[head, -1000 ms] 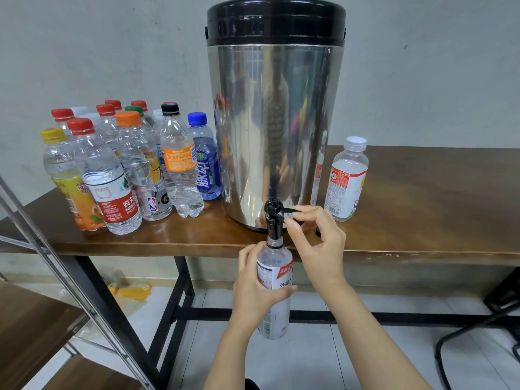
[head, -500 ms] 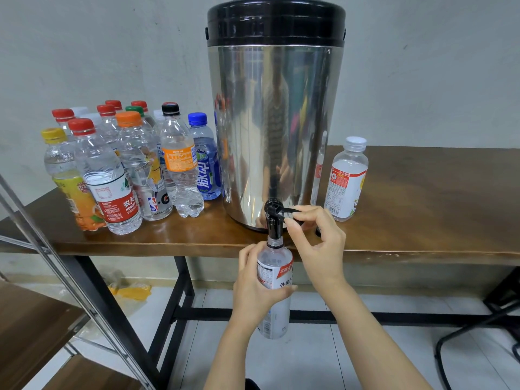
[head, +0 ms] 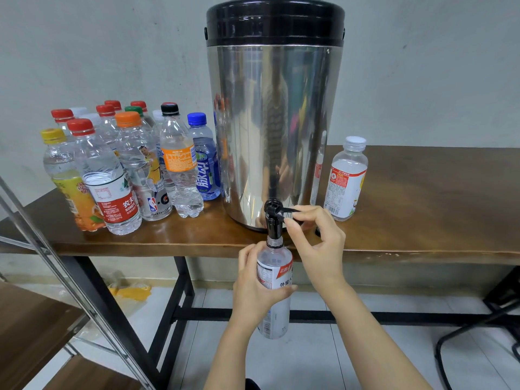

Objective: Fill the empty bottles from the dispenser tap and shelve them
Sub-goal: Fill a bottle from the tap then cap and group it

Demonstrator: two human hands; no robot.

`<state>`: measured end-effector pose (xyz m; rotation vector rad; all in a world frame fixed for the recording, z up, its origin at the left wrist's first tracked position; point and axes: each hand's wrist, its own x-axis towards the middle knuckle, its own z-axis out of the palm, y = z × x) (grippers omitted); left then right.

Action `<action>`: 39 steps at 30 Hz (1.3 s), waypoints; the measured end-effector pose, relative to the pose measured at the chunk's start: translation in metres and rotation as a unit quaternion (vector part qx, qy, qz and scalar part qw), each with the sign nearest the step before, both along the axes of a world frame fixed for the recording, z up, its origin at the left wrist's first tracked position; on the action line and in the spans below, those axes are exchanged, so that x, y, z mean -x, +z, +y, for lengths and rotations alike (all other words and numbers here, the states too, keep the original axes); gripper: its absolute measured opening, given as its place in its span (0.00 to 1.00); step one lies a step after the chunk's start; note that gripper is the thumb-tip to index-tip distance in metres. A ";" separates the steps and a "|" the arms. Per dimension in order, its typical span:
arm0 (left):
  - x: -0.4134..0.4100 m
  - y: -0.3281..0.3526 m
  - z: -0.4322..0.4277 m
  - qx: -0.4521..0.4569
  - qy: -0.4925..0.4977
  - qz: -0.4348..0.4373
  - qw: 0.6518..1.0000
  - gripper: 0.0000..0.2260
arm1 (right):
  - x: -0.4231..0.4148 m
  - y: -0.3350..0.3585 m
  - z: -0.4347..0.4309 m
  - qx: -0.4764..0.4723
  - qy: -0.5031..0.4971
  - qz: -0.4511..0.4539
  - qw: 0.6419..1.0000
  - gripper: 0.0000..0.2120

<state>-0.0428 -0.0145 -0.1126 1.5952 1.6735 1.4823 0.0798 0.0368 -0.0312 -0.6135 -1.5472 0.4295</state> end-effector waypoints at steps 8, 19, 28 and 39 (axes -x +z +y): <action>0.000 0.000 -0.001 -0.002 0.002 -0.004 1.000 0.40 | 0.000 -0.001 0.000 0.004 -0.002 0.000 1.000 0.10; 0.000 -0.002 0.001 -0.003 0.005 0.005 1.000 0.40 | 0.001 0.000 -0.001 0.002 -0.003 0.002 1.000 0.11; 0.001 -0.004 0.002 -0.003 0.006 0.012 1.000 0.41 | 0.001 0.001 -0.002 0.005 -0.002 0.002 1.000 0.10; 0.000 -0.003 0.001 -0.009 0.003 0.006 1.000 0.41 | 0.001 0.000 -0.002 0.009 -0.001 0.003 1.000 0.09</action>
